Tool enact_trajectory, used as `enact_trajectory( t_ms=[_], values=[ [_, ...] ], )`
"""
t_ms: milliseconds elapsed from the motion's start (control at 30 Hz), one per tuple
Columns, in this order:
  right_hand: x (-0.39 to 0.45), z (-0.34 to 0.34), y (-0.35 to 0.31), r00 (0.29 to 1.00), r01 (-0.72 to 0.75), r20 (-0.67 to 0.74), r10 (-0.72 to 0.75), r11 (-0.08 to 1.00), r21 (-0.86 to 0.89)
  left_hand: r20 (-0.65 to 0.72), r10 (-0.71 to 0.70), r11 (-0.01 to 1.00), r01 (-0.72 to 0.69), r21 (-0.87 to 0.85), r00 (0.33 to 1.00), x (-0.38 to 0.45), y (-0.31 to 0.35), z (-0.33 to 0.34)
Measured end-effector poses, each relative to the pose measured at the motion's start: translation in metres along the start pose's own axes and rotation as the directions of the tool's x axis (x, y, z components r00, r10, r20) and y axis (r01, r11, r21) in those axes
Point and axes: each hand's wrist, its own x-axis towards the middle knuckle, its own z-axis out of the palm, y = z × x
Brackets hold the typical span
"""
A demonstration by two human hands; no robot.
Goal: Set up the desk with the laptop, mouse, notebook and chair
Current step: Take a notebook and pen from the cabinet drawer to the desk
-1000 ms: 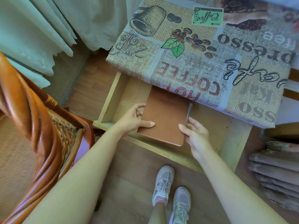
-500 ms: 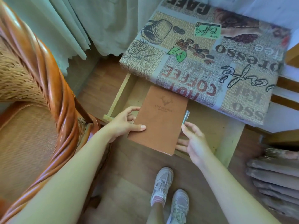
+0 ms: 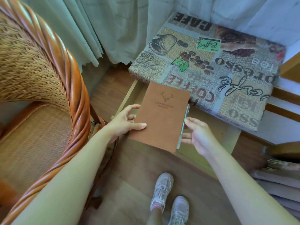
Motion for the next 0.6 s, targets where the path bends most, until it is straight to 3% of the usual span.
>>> enact_trajectory(
  t_ms=[333, 600],
  values=[
    [0.009, -0.023, -0.06, 0.982, 0.176, -0.061, -0.179, 0.983, -0.06, -0.015, 0.108, 0.994, -0.107, 0.004, 0.994, 0.045, 0.053, 0.024],
    [0.044, -0.036, -0.108, 0.961, 0.226, -0.145, -0.234, 0.972, -0.07, 0.046, 0.167, 0.985, -0.169, 0.039, 0.985, 0.103, 0.106, 0.032]
  ],
)
